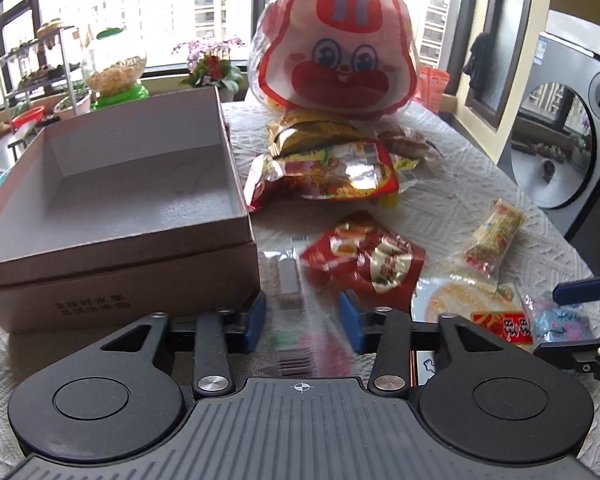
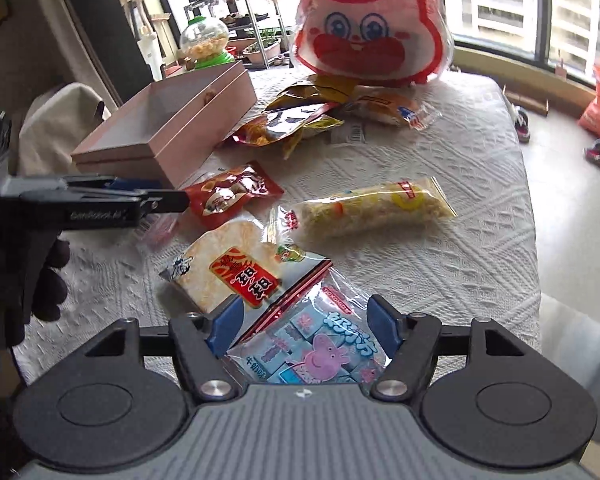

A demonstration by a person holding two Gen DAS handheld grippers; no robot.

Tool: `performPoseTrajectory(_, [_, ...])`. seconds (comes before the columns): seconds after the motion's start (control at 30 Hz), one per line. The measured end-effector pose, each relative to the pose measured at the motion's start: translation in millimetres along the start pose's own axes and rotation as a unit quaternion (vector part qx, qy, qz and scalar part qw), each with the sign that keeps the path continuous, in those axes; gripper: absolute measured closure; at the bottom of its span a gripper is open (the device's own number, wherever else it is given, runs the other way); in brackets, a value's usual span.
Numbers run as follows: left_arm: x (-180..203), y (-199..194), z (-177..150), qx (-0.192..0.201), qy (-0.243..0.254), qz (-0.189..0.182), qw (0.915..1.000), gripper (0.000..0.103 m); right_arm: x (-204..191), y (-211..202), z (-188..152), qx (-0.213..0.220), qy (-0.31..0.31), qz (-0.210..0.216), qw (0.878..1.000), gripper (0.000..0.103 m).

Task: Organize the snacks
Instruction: 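Grasp the clear sachet with the left tool while the right tool grasps the rice cracker, then carry the sachet and rice cracker into the pink box and release both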

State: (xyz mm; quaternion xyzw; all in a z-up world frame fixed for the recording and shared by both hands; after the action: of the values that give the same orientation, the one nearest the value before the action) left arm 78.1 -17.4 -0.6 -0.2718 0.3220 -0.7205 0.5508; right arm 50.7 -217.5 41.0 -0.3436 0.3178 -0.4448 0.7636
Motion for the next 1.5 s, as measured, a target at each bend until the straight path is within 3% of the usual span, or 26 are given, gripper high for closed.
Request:
performPoseTrajectory(0.1, [0,-9,-11,0.004,0.019,-0.015,0.9997,0.063,-13,-4,-6,0.004,-0.036,-0.024,0.999,0.034])
performPoseTrajectory(0.23, [-2,-31,-33,-0.031,0.035,-0.049,0.9977,0.063,-22,-16,-13,0.023,-0.055,-0.029,0.998,0.034])
performPoseTrajectory(0.33, [-5,-49,-48,-0.053,0.053,-0.045,0.9962,0.061,-35,-16,-9,0.046,-0.083,-0.03,0.995,0.033])
performPoseTrajectory(0.43, [-13,-61,-52,-0.049,0.031,-0.05,0.997,0.061,-48,-4,-2,0.037,-0.103,-0.031,0.994,0.033])
performPoseTrajectory(0.6, [-10,-44,-38,-0.044,0.032,-0.04,0.9977,0.059,-53,-7,-2,0.041,-0.107,-0.034,0.993,0.033])
performPoseTrajectory(0.67, [-5,-33,-35,-0.049,0.044,-0.039,0.9971,0.051,-49,-14,-7,0.042,-0.099,-0.037,0.994,0.033])
performPoseTrajectory(0.87, [-3,-34,-42,-0.042,0.071,-0.037,0.9959,0.057,-41,-27,-20,0.046,-0.112,-0.054,0.991,0.033])
performPoseTrajectory(0.97, [-18,-45,-52,-0.044,0.047,-0.029,0.9975,0.058,-36,-17,-8,0.049,-0.107,-0.032,0.993,0.033])
performPoseTrajectory(1.1, [-45,-56,-63,-0.043,0.006,-0.012,0.999,0.058,-21,15,18,0.003,-0.001,0.011,1.0,0.031])
performPoseTrajectory(1.13, [-49,-58,-64,-0.043,0.001,-0.011,0.999,0.058,-29,18,19,0.005,-0.001,0.014,1.0,0.031])
performPoseTrajectory(1.27, [-53,-60,-67,-0.041,0.005,-0.016,0.999,0.058,-88,1,13,0.021,-0.109,0.08,0.991,0.031])
performPoseTrajectory(1.4, [-50,-60,-68,-0.037,0.009,-0.017,0.9991,0.058,-121,3,10,0.072,-0.227,-0.002,0.971,0.024])
performPoseTrajectory(1.5, [-52,-64,-72,-0.034,0.004,-0.022,0.9992,0.058,-114,35,25,0.006,-0.186,-0.03,0.982,0.023])
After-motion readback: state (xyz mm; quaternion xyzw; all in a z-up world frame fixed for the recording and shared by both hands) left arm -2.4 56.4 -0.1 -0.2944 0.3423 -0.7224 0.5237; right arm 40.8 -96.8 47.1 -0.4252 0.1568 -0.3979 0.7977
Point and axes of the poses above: each gripper's, at about its wrist camera, not at the fingertips, and y roughly the way its jaws point, x to its right, z to its top, the point moved 3 cm from there along y, roughly the way its jaws point, and after that the axes turned 5 degrees about -x, right-handed, at the moved point
